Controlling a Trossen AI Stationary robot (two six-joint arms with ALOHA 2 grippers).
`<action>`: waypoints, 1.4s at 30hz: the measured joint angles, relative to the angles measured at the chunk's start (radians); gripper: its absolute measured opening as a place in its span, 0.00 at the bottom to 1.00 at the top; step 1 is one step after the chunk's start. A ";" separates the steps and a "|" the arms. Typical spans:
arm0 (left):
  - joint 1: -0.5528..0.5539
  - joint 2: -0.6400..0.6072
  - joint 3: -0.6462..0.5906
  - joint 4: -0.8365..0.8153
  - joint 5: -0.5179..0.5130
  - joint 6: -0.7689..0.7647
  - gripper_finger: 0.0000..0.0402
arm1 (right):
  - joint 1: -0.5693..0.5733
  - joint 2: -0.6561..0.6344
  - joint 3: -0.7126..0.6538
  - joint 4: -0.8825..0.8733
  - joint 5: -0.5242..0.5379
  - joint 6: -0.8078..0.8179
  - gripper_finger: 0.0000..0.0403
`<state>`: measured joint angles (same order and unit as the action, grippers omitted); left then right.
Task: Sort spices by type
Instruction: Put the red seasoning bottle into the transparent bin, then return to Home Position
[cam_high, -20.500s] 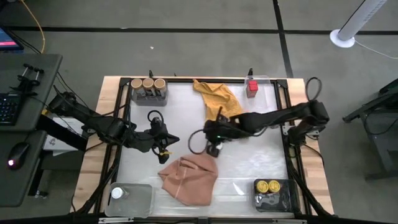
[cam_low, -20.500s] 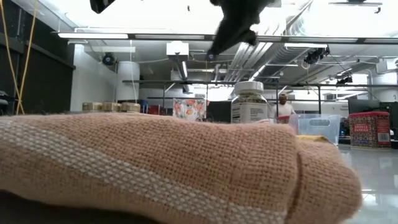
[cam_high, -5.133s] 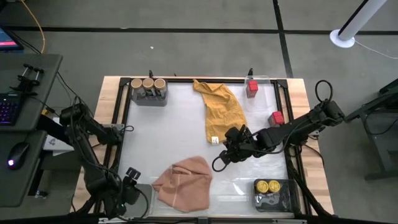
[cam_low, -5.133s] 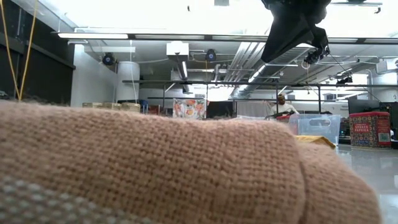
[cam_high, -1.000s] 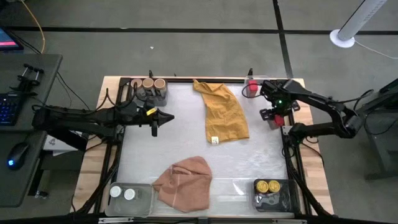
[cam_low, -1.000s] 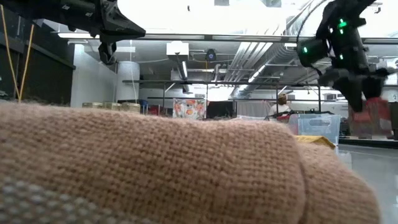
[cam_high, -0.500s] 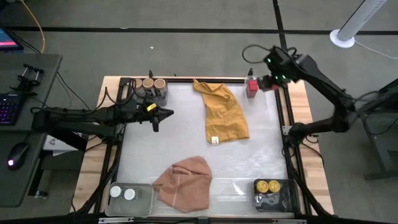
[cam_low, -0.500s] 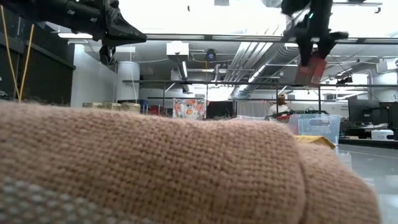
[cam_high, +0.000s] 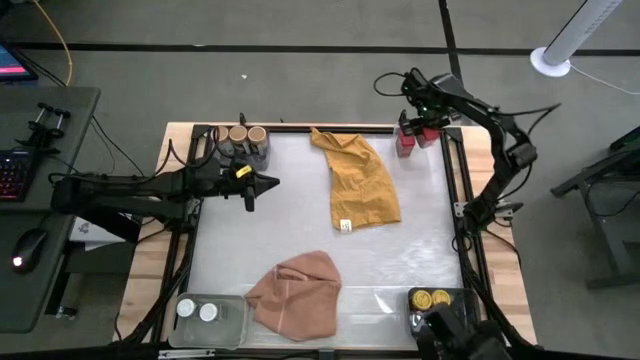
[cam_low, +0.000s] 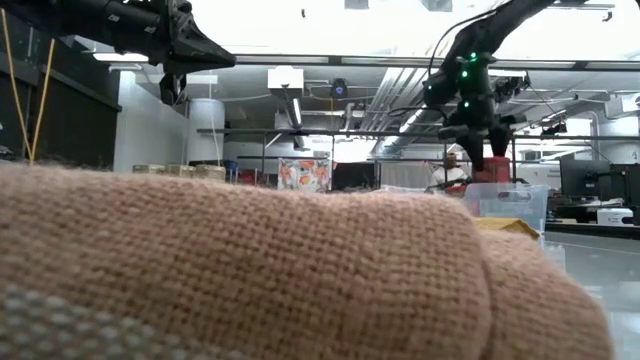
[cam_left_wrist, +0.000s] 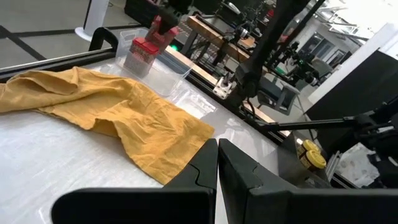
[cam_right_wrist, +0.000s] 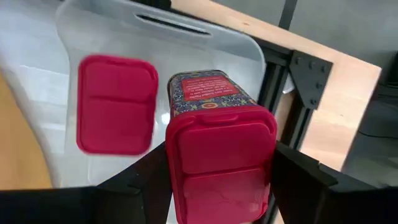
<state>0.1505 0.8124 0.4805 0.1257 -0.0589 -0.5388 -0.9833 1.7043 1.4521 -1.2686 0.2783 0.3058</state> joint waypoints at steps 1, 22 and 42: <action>0.000 0.000 0.000 0.000 0.000 0.000 0.00 | 0.000 0.008 0.000 0.011 -0.001 0.004 0.53; 0.000 0.000 0.000 -0.001 0.000 0.006 0.00 | -0.063 0.089 -0.002 0.038 -0.089 0.078 0.70; 0.132 -0.025 0.298 -0.013 0.030 0.398 0.00 | 0.123 -0.253 0.165 0.038 -0.238 -0.061 0.60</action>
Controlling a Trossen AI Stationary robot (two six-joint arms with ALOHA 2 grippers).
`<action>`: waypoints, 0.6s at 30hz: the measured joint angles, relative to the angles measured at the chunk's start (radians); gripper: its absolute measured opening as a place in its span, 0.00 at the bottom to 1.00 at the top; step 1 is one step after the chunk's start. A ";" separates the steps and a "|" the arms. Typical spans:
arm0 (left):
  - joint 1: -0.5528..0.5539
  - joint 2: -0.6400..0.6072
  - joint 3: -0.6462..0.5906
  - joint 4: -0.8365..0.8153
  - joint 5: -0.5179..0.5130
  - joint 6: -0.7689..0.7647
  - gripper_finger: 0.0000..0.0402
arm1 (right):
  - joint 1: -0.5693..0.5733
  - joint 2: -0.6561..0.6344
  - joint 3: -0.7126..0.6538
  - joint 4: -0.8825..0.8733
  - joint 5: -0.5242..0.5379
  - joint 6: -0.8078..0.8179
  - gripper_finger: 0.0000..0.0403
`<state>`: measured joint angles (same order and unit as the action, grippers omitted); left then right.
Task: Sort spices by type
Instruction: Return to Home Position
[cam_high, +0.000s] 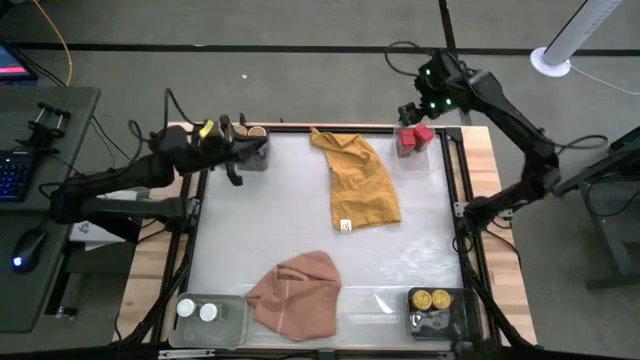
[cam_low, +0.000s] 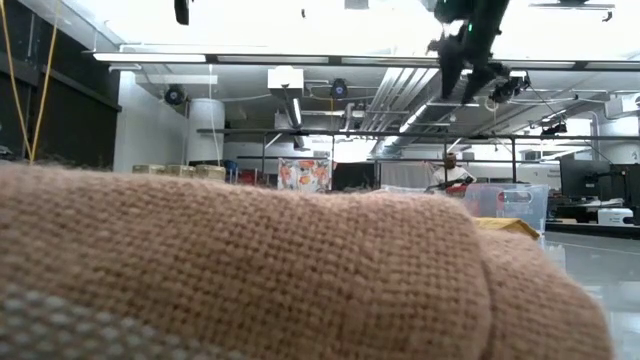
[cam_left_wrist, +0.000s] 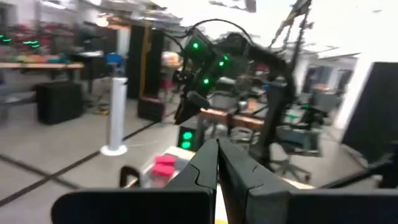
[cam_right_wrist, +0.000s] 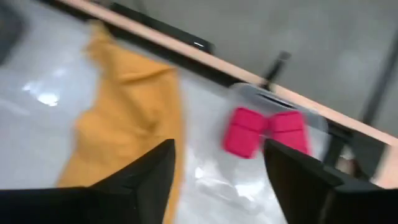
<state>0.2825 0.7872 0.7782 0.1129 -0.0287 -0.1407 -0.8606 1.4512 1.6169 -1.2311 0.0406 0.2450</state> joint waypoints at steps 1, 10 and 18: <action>0.000 -0.010 0.000 -0.001 0.022 -0.006 0.00 | 0.035 -0.025 -0.014 0.014 -0.004 0.006 0.56; -0.151 -0.107 -0.288 0.200 0.023 -0.236 0.00 | 0.372 -0.145 -0.255 0.158 -0.014 0.137 0.04; -0.291 -0.261 -0.528 0.298 -0.129 -0.267 0.00 | 0.511 -0.145 -0.423 0.392 -0.053 0.288 0.01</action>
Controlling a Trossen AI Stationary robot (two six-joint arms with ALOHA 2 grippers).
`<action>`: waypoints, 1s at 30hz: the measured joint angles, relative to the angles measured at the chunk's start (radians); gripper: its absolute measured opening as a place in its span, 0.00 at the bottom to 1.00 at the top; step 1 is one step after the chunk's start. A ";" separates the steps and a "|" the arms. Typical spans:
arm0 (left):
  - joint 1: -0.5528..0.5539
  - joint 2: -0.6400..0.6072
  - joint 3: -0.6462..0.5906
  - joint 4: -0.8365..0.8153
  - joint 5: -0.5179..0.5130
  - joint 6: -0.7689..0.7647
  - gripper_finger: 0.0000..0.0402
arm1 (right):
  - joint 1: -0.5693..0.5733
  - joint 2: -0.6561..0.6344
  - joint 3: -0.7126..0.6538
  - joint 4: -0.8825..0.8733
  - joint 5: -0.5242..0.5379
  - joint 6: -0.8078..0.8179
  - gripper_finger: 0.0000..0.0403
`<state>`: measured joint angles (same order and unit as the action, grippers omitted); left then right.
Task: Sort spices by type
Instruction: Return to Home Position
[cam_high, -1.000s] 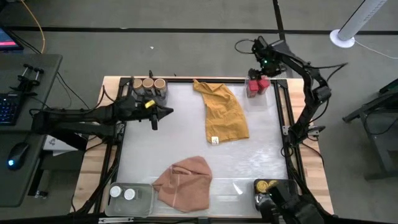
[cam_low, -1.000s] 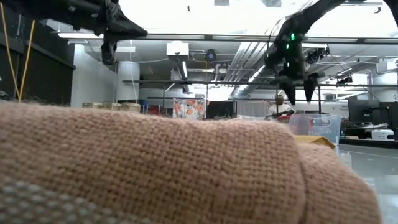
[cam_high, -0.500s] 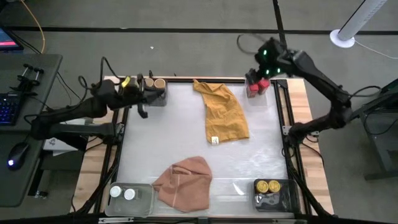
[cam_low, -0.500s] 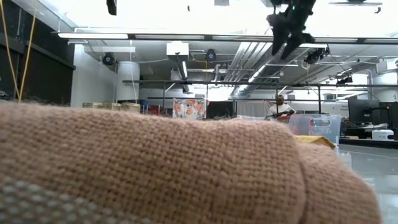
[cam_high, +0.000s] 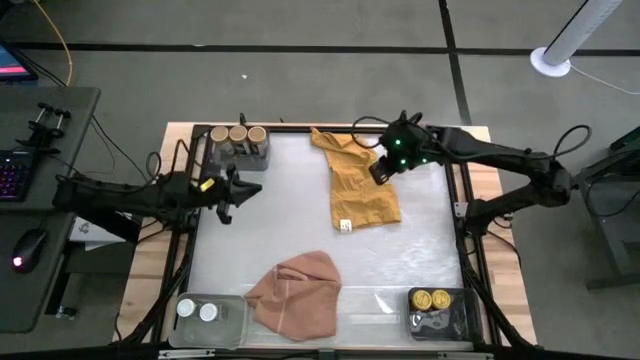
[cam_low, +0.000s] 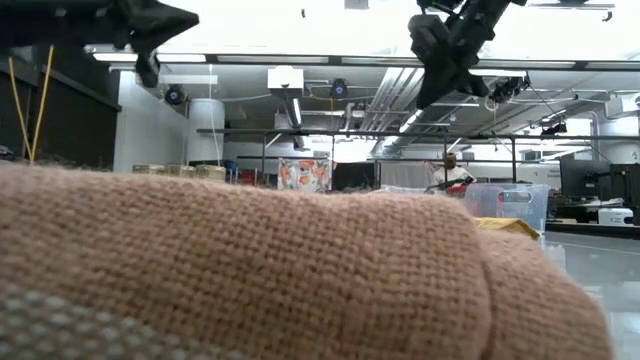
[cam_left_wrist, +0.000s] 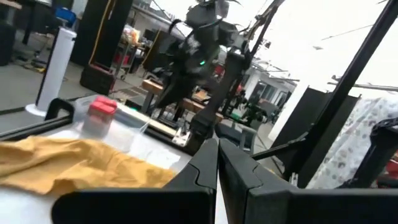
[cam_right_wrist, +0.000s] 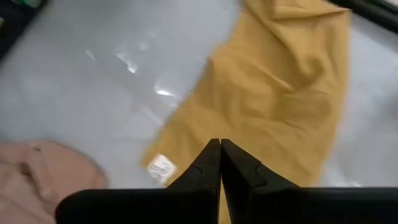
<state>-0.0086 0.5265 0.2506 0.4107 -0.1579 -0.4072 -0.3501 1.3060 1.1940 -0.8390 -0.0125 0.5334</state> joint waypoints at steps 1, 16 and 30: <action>0.001 -0.027 -0.025 -0.006 -0.003 0.001 0.00 | 0.010 0.000 -0.001 0.021 -0.005 0.012 0.01; 0.022 -0.329 -0.240 -0.179 0.013 -0.116 0.00 | 0.208 -0.106 -0.008 0.114 -0.001 0.088 0.00; 0.021 -0.331 -0.239 -0.181 0.026 -0.165 0.00 | 0.470 -0.591 -0.462 0.371 0.123 0.101 0.00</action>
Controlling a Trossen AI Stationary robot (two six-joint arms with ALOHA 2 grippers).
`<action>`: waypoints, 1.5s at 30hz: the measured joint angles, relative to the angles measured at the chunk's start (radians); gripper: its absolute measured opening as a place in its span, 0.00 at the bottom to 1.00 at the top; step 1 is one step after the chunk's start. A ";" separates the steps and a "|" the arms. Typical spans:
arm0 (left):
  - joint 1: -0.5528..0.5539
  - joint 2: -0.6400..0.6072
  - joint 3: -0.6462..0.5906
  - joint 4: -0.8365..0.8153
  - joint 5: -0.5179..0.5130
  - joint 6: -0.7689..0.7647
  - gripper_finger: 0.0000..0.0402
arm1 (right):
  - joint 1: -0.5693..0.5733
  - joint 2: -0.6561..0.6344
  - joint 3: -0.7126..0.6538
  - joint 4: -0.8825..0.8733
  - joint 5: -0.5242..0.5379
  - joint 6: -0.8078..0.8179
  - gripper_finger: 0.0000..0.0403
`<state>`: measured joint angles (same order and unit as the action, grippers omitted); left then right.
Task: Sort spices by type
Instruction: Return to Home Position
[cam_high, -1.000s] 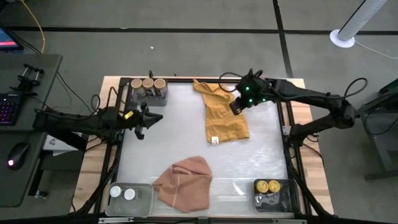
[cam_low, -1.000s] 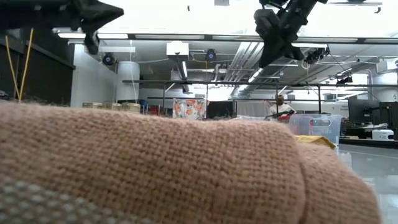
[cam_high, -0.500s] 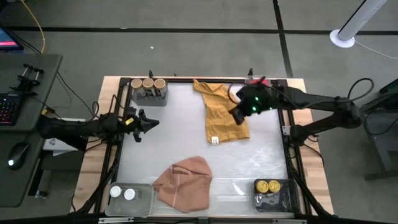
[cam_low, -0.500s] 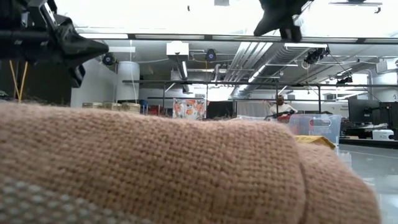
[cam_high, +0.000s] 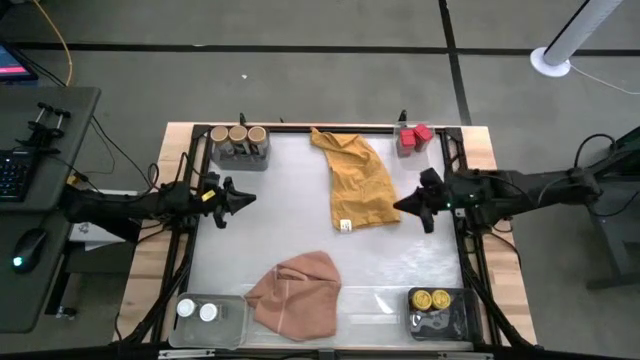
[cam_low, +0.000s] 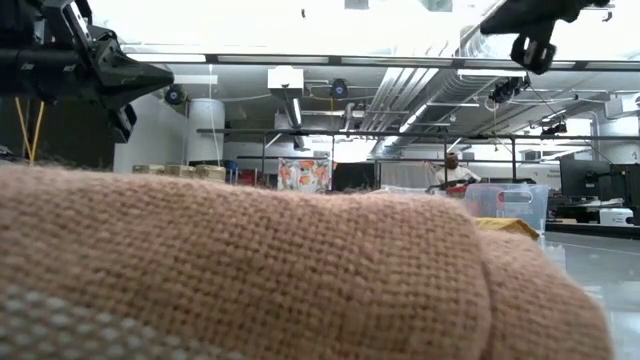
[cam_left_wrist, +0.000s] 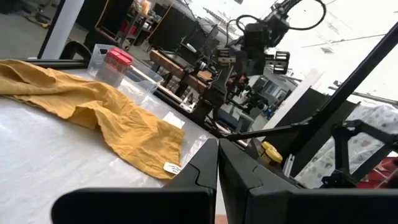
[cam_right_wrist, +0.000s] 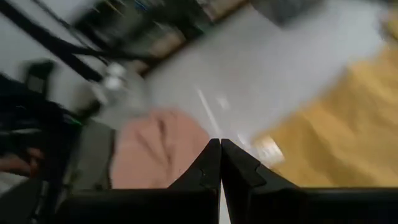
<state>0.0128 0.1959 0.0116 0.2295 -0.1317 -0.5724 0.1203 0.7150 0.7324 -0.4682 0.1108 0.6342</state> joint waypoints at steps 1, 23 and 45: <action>0.000 0.000 0.000 0.000 0.000 0.000 0.00 | 0.000 -0.026 -0.049 0.092 -0.009 -0.030 0.00; 0.000 0.000 0.000 -0.001 0.001 0.000 0.00 | -0.330 -0.044 -0.451 0.675 -0.411 -0.283 0.00; 0.000 0.000 0.000 0.000 0.001 0.000 0.00 | -0.166 -0.265 -0.717 0.697 -0.140 -0.381 0.00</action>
<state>0.0128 0.1959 0.0120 0.2290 -0.1303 -0.5727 -0.0456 0.4500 0.0157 0.2283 -0.0291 0.2531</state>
